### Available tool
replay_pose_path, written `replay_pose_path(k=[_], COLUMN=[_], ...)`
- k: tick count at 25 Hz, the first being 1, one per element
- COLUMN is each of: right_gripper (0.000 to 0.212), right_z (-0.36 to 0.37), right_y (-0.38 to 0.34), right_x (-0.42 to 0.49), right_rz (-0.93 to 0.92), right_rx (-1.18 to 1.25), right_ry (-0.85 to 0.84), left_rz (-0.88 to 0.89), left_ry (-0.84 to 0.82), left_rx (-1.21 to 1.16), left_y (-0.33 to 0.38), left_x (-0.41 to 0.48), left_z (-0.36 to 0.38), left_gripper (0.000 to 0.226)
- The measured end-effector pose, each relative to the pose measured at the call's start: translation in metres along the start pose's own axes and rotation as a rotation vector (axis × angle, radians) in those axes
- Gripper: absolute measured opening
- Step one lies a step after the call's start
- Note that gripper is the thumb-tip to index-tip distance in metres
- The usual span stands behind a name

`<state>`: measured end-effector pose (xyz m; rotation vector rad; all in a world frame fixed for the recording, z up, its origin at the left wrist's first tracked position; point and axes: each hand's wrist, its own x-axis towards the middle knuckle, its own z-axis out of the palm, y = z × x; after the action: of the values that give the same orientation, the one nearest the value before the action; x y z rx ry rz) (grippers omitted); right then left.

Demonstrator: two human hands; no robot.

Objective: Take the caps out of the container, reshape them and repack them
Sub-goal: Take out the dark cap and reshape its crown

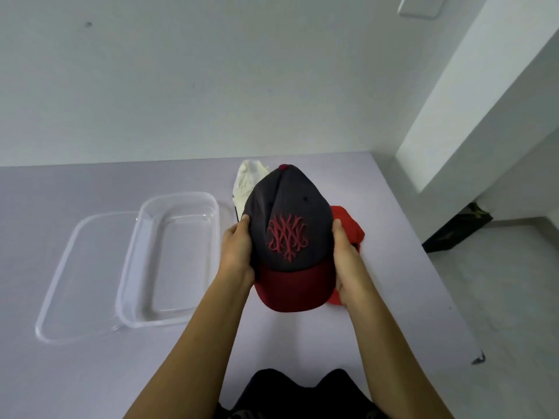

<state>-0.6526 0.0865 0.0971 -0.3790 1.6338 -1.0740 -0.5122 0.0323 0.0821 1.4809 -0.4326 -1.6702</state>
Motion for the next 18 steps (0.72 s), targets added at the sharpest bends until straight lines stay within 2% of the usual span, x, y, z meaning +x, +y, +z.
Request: replay_pose_path(k=[6, 8, 13, 15, 18], right_gripper=[0.059, 0.055, 0.034, 0.032, 0.029], right_z=[0.004, 0.01, 0.03, 0.038, 0.045], right_y=[0.007, 0.007, 0.008, 0.003, -0.006], right_x=[0.004, 0.005, 0.009, 0.011, 0.007], right_rz=[-0.023, -0.027, 0.079, 0.027, -0.161], right_rx=[0.047, 0.076, 0.391, 0.412, 0.328], right_ry=[0.111, 0.117, 0.106, 0.088, 0.079], left_rz=[-0.076, -0.089, -0.06, -0.049, 0.047], left_ry=[0.026, 0.092, 0.154, 0.185, 0.174], left_rx=[0.088, 0.011, -0.181, -0.2, -0.096], left_y=[-0.023, -0.024, -0.002, 0.003, 0.017], left_x=[-0.018, -0.02, -0.013, -0.009, -0.006], left_z=[0.006, 0.005, 0.004, 0.0, -0.01], left_gripper=[0.055, 0.051, 0.043, 0.041, 0.039])
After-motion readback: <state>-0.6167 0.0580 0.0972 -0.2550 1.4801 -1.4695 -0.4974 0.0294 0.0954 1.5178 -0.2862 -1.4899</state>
